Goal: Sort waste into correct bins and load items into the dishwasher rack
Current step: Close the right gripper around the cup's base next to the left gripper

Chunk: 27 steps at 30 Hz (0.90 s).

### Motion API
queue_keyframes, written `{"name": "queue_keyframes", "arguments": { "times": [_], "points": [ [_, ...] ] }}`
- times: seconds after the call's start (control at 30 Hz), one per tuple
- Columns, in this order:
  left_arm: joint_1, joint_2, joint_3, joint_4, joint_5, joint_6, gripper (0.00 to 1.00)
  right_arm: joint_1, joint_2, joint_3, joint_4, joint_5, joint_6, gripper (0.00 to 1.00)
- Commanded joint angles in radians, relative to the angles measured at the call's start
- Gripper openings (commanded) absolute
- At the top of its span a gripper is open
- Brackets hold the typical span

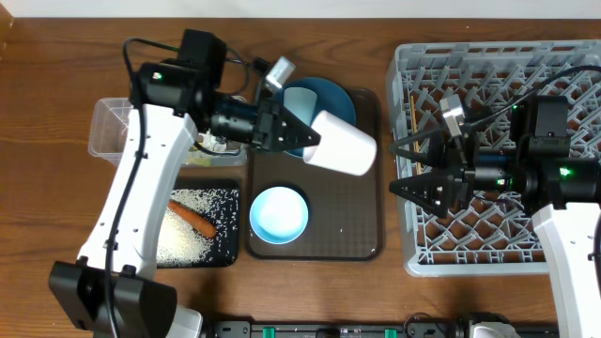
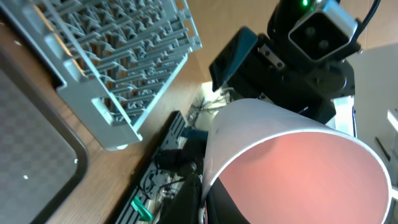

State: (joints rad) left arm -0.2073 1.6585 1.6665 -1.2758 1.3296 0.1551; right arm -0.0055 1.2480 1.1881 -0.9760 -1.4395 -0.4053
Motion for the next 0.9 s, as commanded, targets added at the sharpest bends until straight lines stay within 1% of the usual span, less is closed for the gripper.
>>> {"name": "queue_keyframes", "arguments": {
  "times": [0.0, 0.17, 0.3, 0.47, 0.53, 0.63, 0.73, 0.87],
  "points": [
    [-0.026, 0.004, 0.005, -0.002, 0.025, 0.017, 0.06, 0.020, -0.002, 0.001, -0.001, -0.046, -0.050, 0.99],
    [-0.058, 0.004, 0.005, 0.001, 0.037, 0.017, 0.06, 0.063, -0.002, 0.001, 0.000, -0.038, -0.083, 0.99],
    [-0.069, 0.004, 0.005, 0.001, 0.077, 0.021, 0.06, 0.101, -0.002, 0.001, 0.019, -0.002, -0.083, 0.99],
    [-0.069, 0.004, 0.005, 0.001, 0.076, 0.029, 0.06, 0.147, -0.002, 0.001, 0.039, 0.024, -0.082, 0.99],
    [-0.069, 0.004, 0.005, 0.001, 0.075, 0.029, 0.06, 0.158, -0.002, 0.001, 0.055, 0.021, -0.082, 0.95],
    [-0.069, 0.004, 0.005, 0.000, 0.073, 0.032, 0.06, 0.172, -0.002, 0.001, 0.093, 0.019, -0.082, 0.82],
    [-0.069, 0.004, 0.005, 0.000, 0.072, 0.033, 0.06, 0.177, -0.002, 0.001, 0.114, 0.009, -0.082, 0.73],
    [-0.077, 0.004, 0.005, -0.003, 0.055, 0.036, 0.06, 0.177, -0.002, 0.001, 0.136, -0.013, -0.081, 0.72]
  ]
}}
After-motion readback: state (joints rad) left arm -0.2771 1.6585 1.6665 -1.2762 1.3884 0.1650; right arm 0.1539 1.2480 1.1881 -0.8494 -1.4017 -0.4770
